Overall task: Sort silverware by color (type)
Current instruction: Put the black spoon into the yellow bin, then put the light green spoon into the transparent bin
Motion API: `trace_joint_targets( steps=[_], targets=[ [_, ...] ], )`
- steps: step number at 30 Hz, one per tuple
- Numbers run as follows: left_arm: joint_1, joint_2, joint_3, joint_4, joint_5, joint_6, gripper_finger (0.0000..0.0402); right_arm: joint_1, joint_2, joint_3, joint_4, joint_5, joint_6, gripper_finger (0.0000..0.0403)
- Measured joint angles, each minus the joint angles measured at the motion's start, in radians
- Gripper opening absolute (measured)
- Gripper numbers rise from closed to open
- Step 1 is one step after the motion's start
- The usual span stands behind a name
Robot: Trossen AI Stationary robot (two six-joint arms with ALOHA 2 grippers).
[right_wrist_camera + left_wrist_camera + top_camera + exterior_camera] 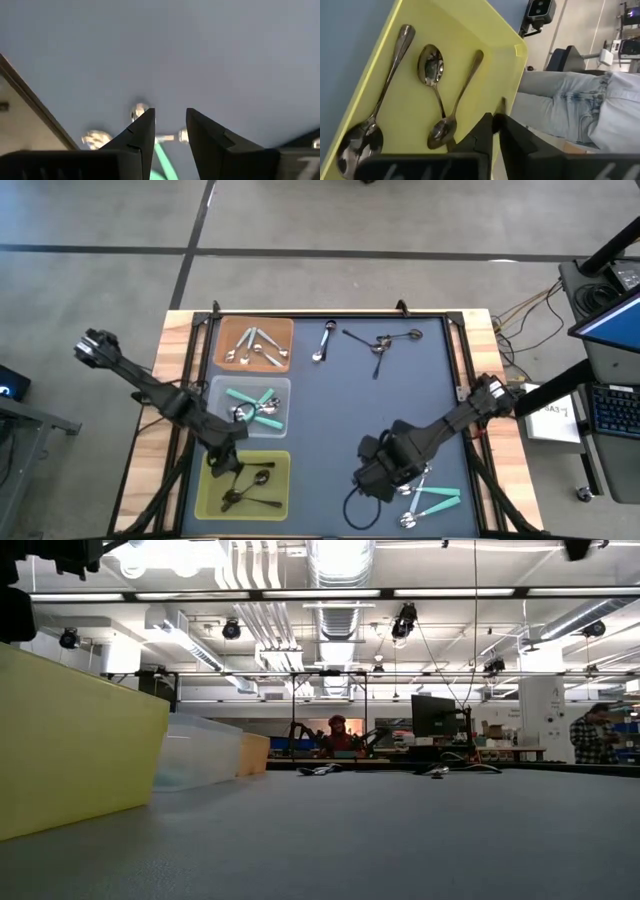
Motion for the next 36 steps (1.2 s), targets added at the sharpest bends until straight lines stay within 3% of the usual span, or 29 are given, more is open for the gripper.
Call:
trace_joint_targets(
  steps=[7,13,19,23,36],
  targets=[
    [0.0,0.071,0.0,0.117,0.006,0.007,0.0079,0.074,-0.009,-0.125,0.001,-0.127,0.06,0.0107],
    [0.0,0.101,0.0,0.393,0.022,0.025,0.013,0.152,-0.009,-0.264,0.057,-0.222,0.109,0.0099],
    [0.0,0.106,0.0,0.636,0.022,0.041,0.0137,0.195,-0.009,-0.429,0.3,-0.344,0.133,0.0087],
    [0.0,0.103,0.0,0.728,0.022,0.052,0.0137,0.204,-0.011,-0.507,0.323,-0.356,0.151,0.0081],
    [0.0,0.103,0.0,0.755,-0.006,0.06,0.0137,0.201,-0.129,-0.806,0.614,-0.383,0.203,0.0078]
  ],
)
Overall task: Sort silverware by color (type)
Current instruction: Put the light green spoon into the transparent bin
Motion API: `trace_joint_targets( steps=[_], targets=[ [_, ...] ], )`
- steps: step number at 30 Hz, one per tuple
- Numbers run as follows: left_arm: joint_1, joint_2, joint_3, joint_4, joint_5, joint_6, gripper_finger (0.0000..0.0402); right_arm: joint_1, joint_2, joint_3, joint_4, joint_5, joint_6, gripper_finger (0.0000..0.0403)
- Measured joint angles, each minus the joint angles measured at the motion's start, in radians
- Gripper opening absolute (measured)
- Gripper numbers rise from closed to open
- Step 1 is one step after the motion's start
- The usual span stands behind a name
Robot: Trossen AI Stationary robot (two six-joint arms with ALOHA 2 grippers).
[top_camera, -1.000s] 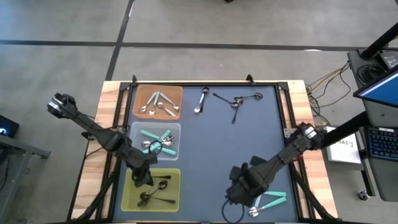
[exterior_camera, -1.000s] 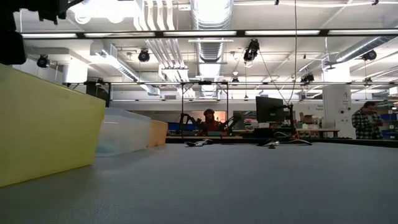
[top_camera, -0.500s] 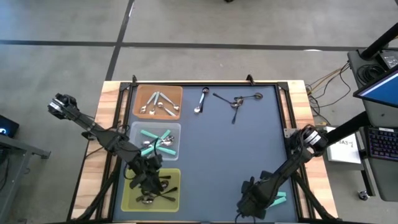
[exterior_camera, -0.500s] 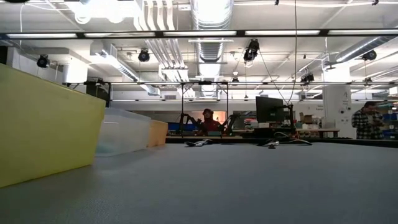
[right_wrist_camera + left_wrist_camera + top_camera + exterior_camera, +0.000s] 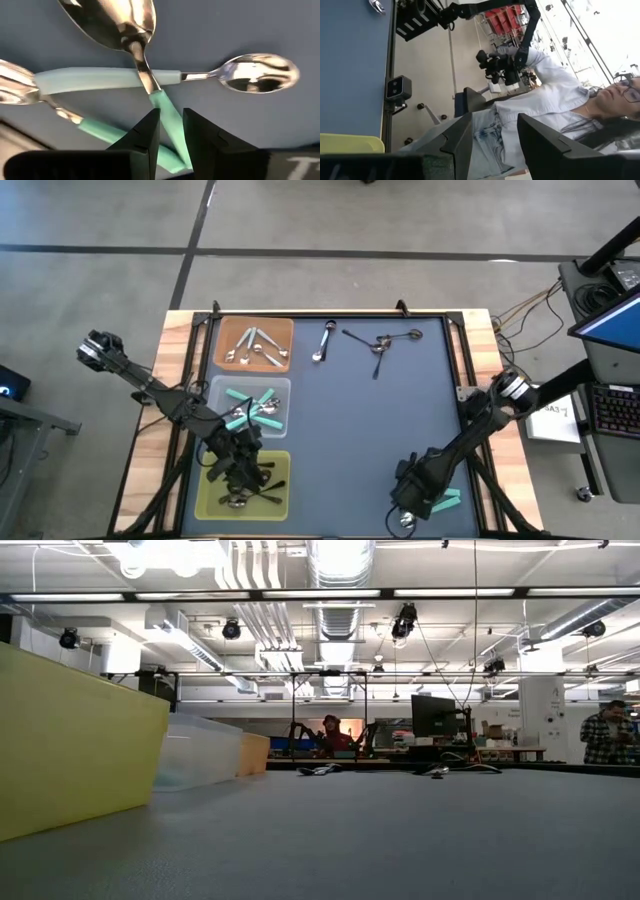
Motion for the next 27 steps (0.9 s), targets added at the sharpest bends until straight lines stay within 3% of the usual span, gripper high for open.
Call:
trace_joint_targets(
  steps=[6,13,18,27],
  targets=[
    [0.0,0.0,0.0,0.0,-0.023,0.0,0.0137,0.0,-0.076,-0.124,0.155,0.009,0.081,0.0077],
    [0.012,0.0,0.0,-0.002,-0.027,0.012,0.0137,0.001,-0.159,-0.18,0.215,0.032,0.139,0.0077],
    [0.03,0.0,0.0,-0.002,-0.03,0.029,0.0137,-0.004,-0.146,-0.212,0.222,0.07,0.139,0.0076],
    [0.057,0.0,0.0,-0.003,-0.029,0.03,0.0137,-0.01,-0.142,-0.247,0.263,0.062,0.152,0.0029]
  ],
)
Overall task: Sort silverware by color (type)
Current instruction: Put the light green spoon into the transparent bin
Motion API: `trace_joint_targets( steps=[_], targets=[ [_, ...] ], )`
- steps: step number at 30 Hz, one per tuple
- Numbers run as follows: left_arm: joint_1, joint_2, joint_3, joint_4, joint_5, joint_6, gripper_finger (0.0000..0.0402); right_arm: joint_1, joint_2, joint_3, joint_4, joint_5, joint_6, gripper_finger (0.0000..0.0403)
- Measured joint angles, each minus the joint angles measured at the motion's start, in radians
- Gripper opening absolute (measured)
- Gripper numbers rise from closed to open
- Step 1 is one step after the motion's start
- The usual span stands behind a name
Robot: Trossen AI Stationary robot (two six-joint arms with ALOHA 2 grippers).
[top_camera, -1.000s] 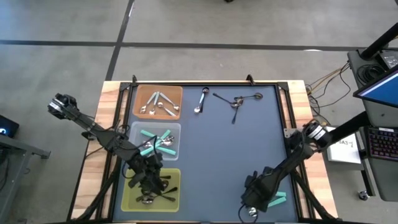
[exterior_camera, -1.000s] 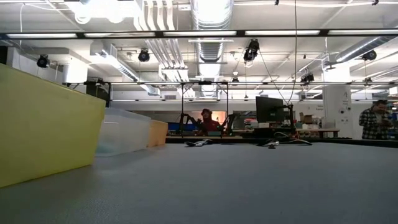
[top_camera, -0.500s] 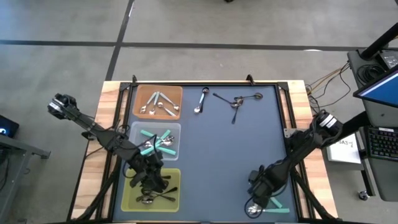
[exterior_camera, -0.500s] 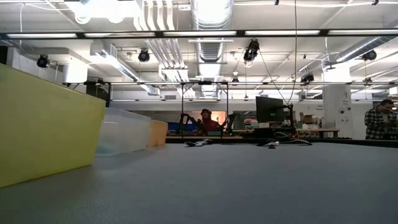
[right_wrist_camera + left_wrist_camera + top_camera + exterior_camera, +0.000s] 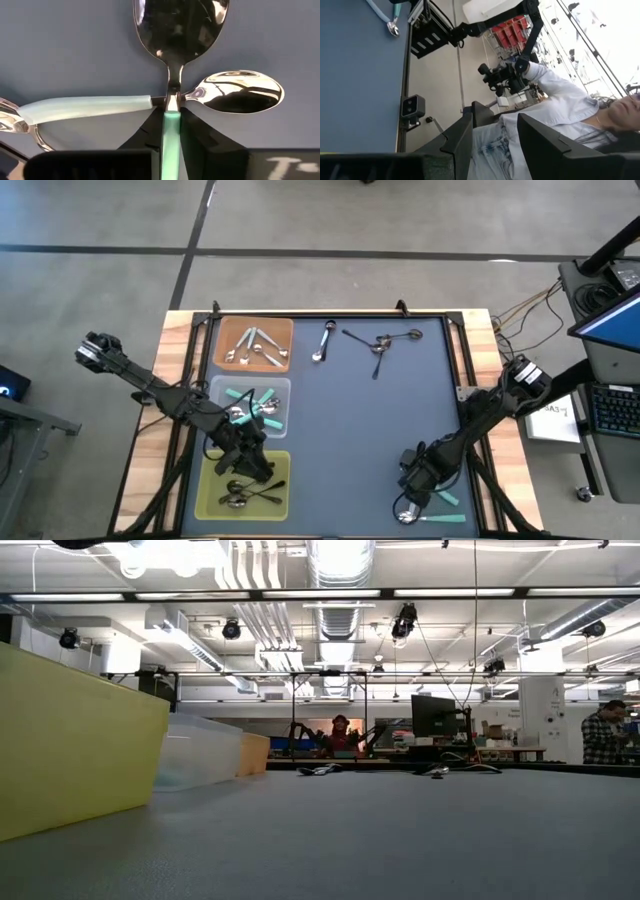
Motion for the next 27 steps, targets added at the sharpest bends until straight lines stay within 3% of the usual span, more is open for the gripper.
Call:
trace_joint_targets(
  steps=[6,11,16,20,27],
  targets=[
    [0.021,0.0,0.0,0.001,0.0,0.028,0.0137,-0.02,-0.08,-0.005,-0.014,0.021,0.008,0.0029],
    [0.043,-0.002,0.0,0.002,0.001,0.069,0.0137,-0.086,-0.166,0.001,-0.001,0.174,0.015,0.0029],
    [0.075,-0.023,0.0,0.001,0.001,0.132,0.0137,-0.214,-0.233,0.018,0.07,0.371,-0.105,0.0029],
    [0.111,-0.051,0.0,-0.009,0.003,0.205,0.0137,-0.35,-0.25,0.021,0.259,0.443,-0.285,0.0029],
    [0.216,-0.102,0.0,-0.155,0.002,0.458,0.0137,-0.541,-0.219,0.021,0.661,0.456,-0.558,0.0029]
  ],
)
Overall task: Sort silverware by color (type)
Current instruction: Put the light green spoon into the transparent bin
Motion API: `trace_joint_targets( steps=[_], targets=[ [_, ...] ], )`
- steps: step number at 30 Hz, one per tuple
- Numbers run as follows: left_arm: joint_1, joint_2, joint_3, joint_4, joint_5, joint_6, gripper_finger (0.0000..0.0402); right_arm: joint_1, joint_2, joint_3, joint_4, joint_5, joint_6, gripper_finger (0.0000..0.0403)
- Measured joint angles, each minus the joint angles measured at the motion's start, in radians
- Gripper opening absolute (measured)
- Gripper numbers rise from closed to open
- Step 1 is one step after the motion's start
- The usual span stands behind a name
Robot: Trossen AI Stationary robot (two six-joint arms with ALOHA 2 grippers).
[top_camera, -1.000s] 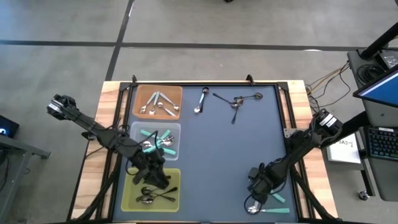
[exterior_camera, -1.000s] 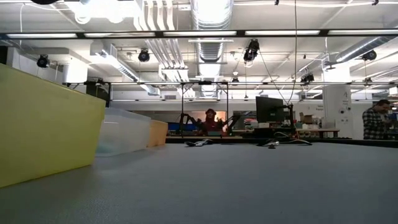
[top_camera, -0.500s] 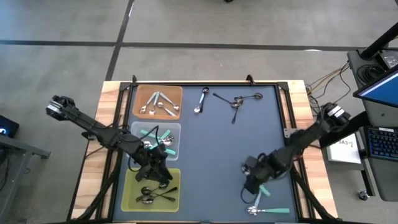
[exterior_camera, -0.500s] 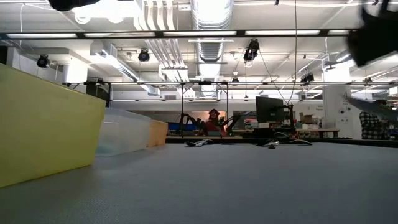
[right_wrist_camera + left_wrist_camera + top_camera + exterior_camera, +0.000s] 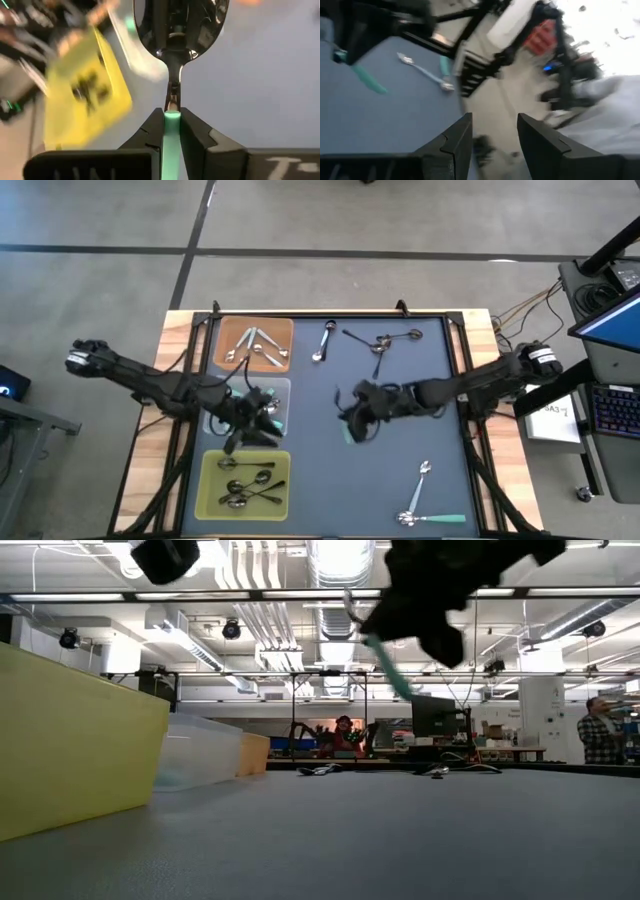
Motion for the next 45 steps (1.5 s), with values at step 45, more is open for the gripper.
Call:
trace_joint_targets(
  steps=[45],
  targets=[
    [0.359,-0.103,-0.001,-0.212,-0.328,0.356,0.0137,-0.137,0.425,0.635,-0.043,0.224,-0.454,0.0032]
  ],
)
